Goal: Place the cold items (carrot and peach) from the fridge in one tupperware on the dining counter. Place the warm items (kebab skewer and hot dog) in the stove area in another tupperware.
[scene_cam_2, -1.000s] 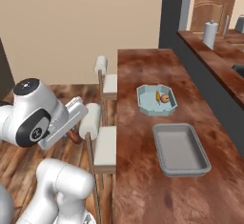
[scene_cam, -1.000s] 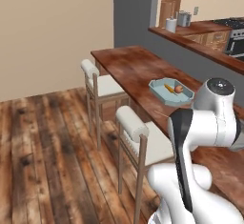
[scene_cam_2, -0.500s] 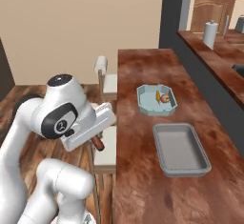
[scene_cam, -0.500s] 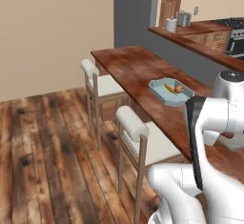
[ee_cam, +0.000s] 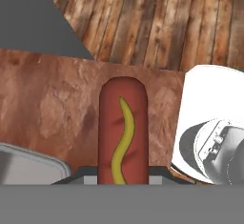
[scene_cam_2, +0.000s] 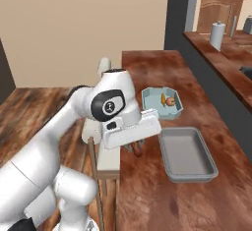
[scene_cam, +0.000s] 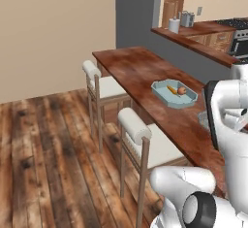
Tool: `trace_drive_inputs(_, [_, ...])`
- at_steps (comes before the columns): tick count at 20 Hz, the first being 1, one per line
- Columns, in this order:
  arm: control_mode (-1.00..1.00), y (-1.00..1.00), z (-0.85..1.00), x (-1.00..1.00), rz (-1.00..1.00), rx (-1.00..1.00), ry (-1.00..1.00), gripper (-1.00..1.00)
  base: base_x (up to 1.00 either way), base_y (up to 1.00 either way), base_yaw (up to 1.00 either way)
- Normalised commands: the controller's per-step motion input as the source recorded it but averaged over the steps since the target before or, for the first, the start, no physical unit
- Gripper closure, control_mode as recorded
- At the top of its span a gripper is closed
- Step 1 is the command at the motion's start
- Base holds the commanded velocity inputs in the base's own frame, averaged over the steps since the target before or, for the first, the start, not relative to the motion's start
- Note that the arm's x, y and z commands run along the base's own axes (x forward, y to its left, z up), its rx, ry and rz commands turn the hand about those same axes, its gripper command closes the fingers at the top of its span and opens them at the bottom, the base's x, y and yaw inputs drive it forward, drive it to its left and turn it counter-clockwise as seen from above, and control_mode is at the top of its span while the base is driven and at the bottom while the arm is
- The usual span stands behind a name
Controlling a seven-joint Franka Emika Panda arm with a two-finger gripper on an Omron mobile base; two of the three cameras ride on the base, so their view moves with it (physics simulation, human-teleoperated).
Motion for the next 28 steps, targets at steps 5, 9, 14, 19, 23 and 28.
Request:
trace_drive_inputs(5, [-1.0,-0.62,0.0,0.66,-0.09,0.05,0.26,1.0,0.0,0.0,0.0])
trace_drive_inputs(9, [-1.0,-0.48,-0.12,0.67,0.0,0.03,0.14,1.0,0.0,0.0,0.0])
trace_drive_inputs(14, [-1.0,-0.2,-0.5,0.69,0.0,0.02,0.0,1.0,0.0,0.0,0.0])
trace_drive_inputs(19, [-1.0,-0.3,-0.67,0.55,0.0,0.04,-0.01,1.0,0.0,0.0,0.0])
trace_drive_inputs(23, [-1.0,-0.56,-0.61,0.16,0.0,0.12,-0.14,1.0,0.0,0.0,0.0])
trace_drive_inputs(28, [-1.0,-0.41,-0.36,0.06,0.0,0.1,-0.17,1.0,0.0,0.0,0.0])
